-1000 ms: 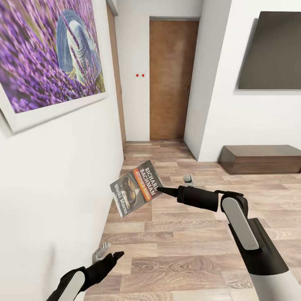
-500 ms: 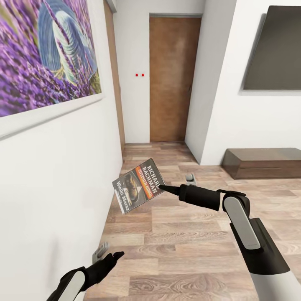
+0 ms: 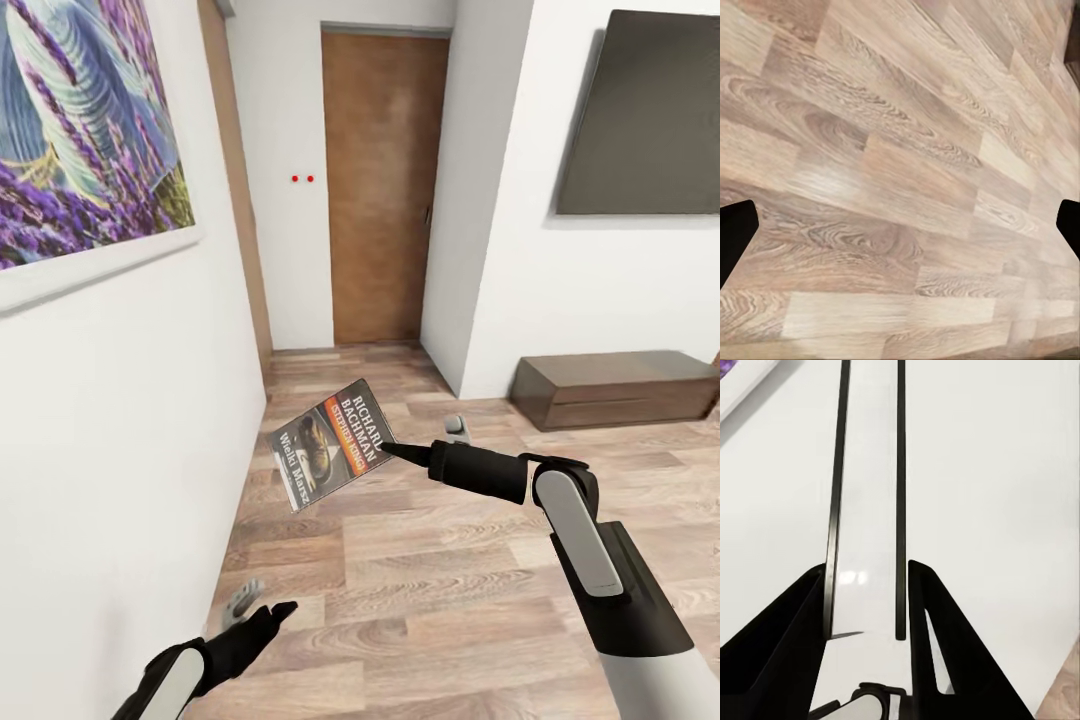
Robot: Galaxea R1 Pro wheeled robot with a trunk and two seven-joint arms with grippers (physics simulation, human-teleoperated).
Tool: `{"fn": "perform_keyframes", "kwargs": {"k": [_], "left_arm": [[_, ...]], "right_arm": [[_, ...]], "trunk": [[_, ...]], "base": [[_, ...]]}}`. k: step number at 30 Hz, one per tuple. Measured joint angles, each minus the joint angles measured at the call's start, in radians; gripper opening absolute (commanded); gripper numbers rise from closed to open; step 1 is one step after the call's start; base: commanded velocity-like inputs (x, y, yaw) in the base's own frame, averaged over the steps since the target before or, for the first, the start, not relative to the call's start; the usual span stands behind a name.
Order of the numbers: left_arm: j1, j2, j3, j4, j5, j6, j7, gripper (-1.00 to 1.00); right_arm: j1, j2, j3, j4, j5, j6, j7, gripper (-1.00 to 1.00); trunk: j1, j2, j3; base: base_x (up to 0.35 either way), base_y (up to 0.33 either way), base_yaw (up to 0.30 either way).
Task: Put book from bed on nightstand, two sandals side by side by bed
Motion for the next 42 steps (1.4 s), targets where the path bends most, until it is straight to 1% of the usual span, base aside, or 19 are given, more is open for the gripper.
{"fn": "perform_keyframes", "kwargs": {"k": [17, 20, 24, 36, 37, 38, 42], "left_arm": [[0.0, -0.003, 0.0, 0.0, -0.001, 0.0, 0.0, 1.0], [0.0, -0.003, 0.0, 0.0, -0.001, 0.0, 0.0, 1.0], [0.0, -0.004, 0.0, 0.0, -0.002, -0.001, 0.001, 1.0], [0.0, -0.004, 0.0, 0.0, -0.003, -0.002, 0.001, 1.0], [0.0, -0.004, 0.0, 0.0, -0.003, -0.002, 0.001, 1.0], [0.0, -0.004, 0.0, 0.0, -0.003, -0.002, 0.001, 1.0], [0.0, -0.004, 0.0, 0.0, -0.003, -0.002, 0.001, 1.0]], "right_arm": [[0.0, 0.0, -0.001, -0.002, 0.0, 0.0, 0.0, -1.0], [0.0, 0.0, -0.004, -0.003, 0.001, 0.0, 0.0, -1.0], [0.0, 0.0, -0.017, -0.003, 0.003, 0.0, -0.001, -1.0], [0.0, -0.001, -0.022, -0.003, 0.005, 0.0, -0.002, -1.0], [0.0, -0.001, -0.024, -0.003, 0.004, 0.0, -0.002, -1.0], [0.0, 0.0, -0.045, -0.003, 0.003, 0.0, -0.002, -1.0], [0.0, 0.0, -0.057, -0.002, 0.004, 0.0, -0.002, -1.0]], "trunk": [[0.0, 0.0, 0.0], [0.0, 0.0, 0.0], [0.0, 0.0, 0.0], [0.0, 0.0, 0.0], [0.0, 0.0, 0.0], [0.0, 0.0, 0.0], [0.0, 0.0, 0.0]], "base": [[0.321, 0.0, -0.265], [0.321, 0.0, -0.266], [0.321, 0.0, -0.266], [0.323, -0.013, -0.267], [0.324, -0.078, -0.268], [0.324, -0.082, -0.268], [0.325, -0.095, -0.268]]}}
